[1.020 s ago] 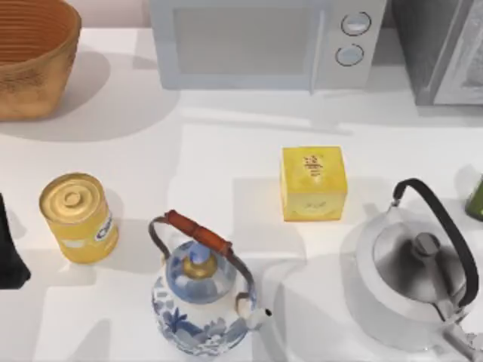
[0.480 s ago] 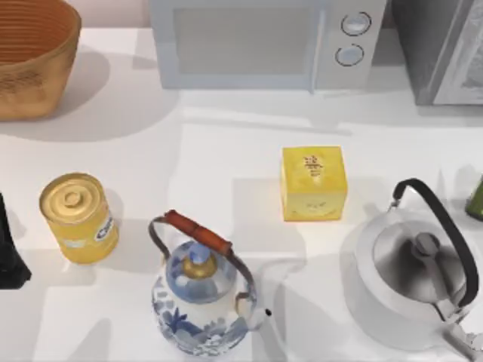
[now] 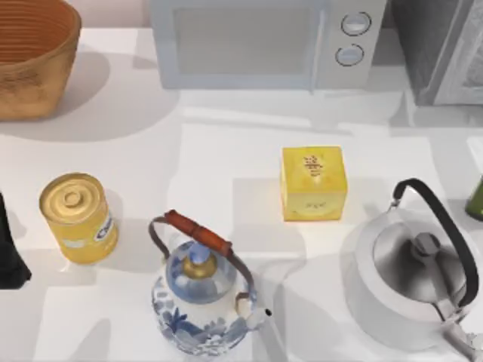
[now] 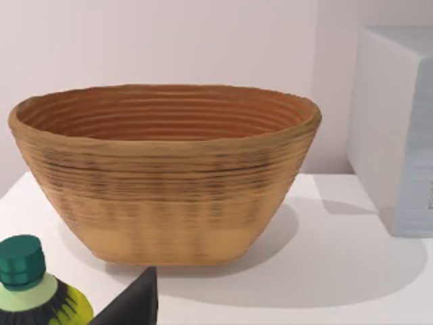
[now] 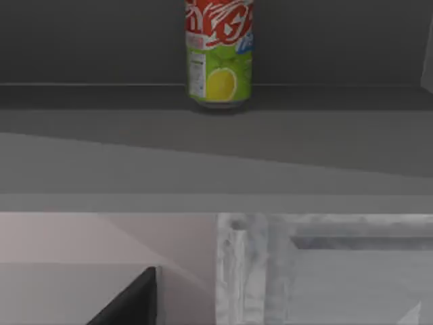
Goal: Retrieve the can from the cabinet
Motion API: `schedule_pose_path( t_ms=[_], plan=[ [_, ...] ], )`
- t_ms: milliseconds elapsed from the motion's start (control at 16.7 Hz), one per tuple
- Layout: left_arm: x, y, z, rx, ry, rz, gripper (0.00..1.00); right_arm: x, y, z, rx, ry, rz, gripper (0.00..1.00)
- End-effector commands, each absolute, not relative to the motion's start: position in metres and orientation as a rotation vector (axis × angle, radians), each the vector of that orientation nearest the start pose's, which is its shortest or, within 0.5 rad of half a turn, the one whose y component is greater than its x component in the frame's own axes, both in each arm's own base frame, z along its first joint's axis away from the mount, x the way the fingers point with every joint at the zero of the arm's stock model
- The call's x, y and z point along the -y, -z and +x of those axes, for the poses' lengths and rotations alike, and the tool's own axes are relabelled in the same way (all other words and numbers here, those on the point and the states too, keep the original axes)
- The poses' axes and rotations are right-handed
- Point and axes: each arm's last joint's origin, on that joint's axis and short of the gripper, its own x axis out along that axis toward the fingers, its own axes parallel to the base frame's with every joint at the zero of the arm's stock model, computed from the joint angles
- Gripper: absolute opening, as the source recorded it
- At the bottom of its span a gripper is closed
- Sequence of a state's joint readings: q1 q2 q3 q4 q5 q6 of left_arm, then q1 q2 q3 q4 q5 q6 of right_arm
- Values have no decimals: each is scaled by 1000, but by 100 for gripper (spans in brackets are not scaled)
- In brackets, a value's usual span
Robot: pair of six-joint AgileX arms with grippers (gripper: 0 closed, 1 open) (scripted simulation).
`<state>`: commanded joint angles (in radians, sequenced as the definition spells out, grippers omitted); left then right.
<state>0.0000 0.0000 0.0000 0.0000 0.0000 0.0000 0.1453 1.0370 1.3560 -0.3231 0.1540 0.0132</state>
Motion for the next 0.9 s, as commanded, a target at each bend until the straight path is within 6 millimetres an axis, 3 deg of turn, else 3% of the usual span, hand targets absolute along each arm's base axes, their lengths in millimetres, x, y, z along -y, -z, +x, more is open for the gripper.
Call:
schedule_pose_path(
  t_ms=[120,300,480,780,900],
  plan=[
    [1,-160,106,0,0,0,100,-35,-485,222,5,1,1,100],
    [1,-160,106,0,0,0,100,-43,-504,246,5,0,1,100],
    [1,-160,106,0,0,0,100,-47,-510,256,0,0,0,100],
    [1,-160,106,0,0,0,100,-46,-510,256,4,3,1,100],
    [1,-160,106,0,0,0,100,-48,-510,268,15,5,2,100]
  ],
)
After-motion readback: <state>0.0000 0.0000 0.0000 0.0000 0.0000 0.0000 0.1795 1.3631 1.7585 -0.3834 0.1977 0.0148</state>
